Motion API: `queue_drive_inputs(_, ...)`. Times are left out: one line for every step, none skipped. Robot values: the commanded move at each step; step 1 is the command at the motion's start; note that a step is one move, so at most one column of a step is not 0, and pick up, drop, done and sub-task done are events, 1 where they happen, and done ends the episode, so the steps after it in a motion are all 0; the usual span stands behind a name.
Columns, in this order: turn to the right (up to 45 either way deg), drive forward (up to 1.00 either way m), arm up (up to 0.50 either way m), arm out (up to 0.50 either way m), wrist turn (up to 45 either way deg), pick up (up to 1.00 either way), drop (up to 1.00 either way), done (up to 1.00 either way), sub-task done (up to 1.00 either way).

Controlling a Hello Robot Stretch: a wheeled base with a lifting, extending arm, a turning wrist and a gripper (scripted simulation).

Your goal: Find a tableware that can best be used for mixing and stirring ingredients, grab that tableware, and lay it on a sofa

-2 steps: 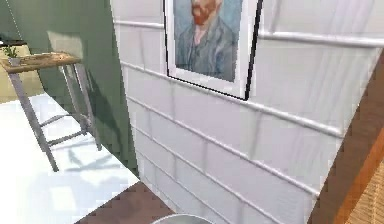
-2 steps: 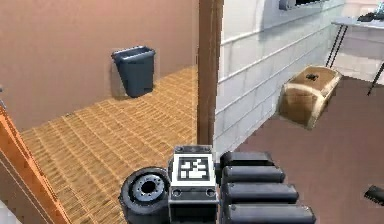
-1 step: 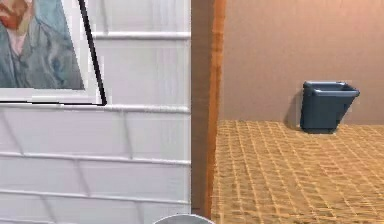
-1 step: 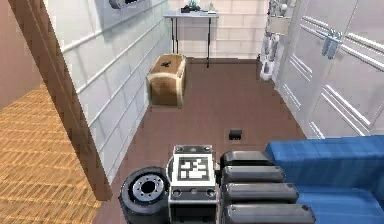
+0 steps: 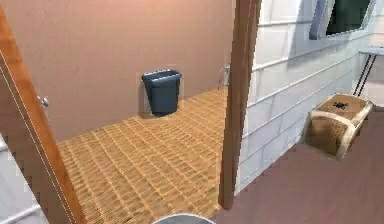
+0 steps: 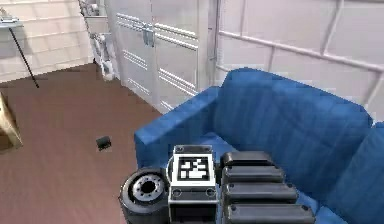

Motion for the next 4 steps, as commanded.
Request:
queue_drive_inputs(45.0,0.0,0.0,0.0,0.0,0.0,0.0,0.0,0.0)
queue_drive_inputs(45.0,0.0,0.0,0.0,0.0,0.0,0.0,0.0,0.0)
queue_drive_inputs(0.0,0.1,0.0,0.0,0.0,0.0,0.0,0.0,0.0)
queue_drive_inputs(15.0,0.0,0.0,0.0,0.0,0.0,0.0,0.0,0.0)
